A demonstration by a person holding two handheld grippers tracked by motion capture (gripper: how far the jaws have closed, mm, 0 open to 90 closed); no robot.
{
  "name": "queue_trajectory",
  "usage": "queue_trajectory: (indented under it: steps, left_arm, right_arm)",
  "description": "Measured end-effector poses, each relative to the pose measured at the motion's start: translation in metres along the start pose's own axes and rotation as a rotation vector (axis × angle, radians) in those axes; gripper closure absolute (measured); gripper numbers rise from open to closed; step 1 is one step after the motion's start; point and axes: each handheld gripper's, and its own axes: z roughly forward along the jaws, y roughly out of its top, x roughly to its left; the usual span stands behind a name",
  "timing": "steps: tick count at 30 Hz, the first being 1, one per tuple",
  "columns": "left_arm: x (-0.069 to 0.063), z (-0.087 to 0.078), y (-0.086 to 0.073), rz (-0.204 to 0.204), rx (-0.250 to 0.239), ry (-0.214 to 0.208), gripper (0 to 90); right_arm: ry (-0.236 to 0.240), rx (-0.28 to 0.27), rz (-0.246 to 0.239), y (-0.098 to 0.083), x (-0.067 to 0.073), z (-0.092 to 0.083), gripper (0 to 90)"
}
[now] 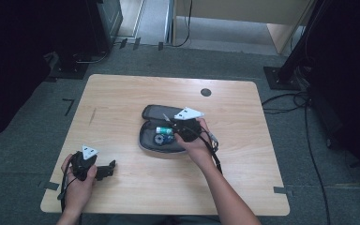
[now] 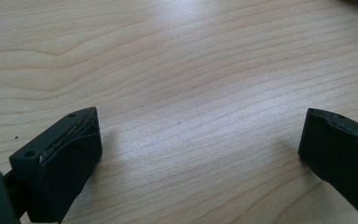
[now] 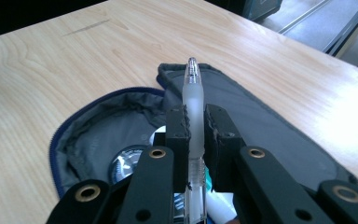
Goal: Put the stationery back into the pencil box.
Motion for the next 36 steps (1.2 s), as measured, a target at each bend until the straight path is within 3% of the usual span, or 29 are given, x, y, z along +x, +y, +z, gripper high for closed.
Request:
queue_trajectory:
  steps: [5,13,17,27,33,36]
  left_arm:
    - [0.000,0.000,0.000,0.000,0.000,0.000,0.0]
    - [0.000,0.000,0.000,0.000,0.000,0.000,0.0]
    - [0.000,0.000,0.000,0.000,0.000,0.000,0.0]
    - [0.000,0.000,0.000,0.000,0.001,0.000,0.0]
    - [0.000,0.000,0.000,0.000,0.001,0.000,0.0]
    - [0.000,0.000,0.000,0.000,0.001,0.000,0.0]
  right_arm:
    - [-0.004,-0.005,-0.011,0.001,-0.003,0.001,81.1]
    - [0.017,-0.011,-0.081,-0.009,0.000,0.005,81.0]
    - [0.023,-0.003,-0.083,-0.014,0.000,0.008,80.9]
    - [0.088,0.026,-0.123,-0.019,0.006,0.011,79.6]
    - [0.100,0.023,-0.104,-0.023,0.006,0.012,75.3]
    - [0.098,0.025,-0.079,-0.026,0.006,0.010,68.9]
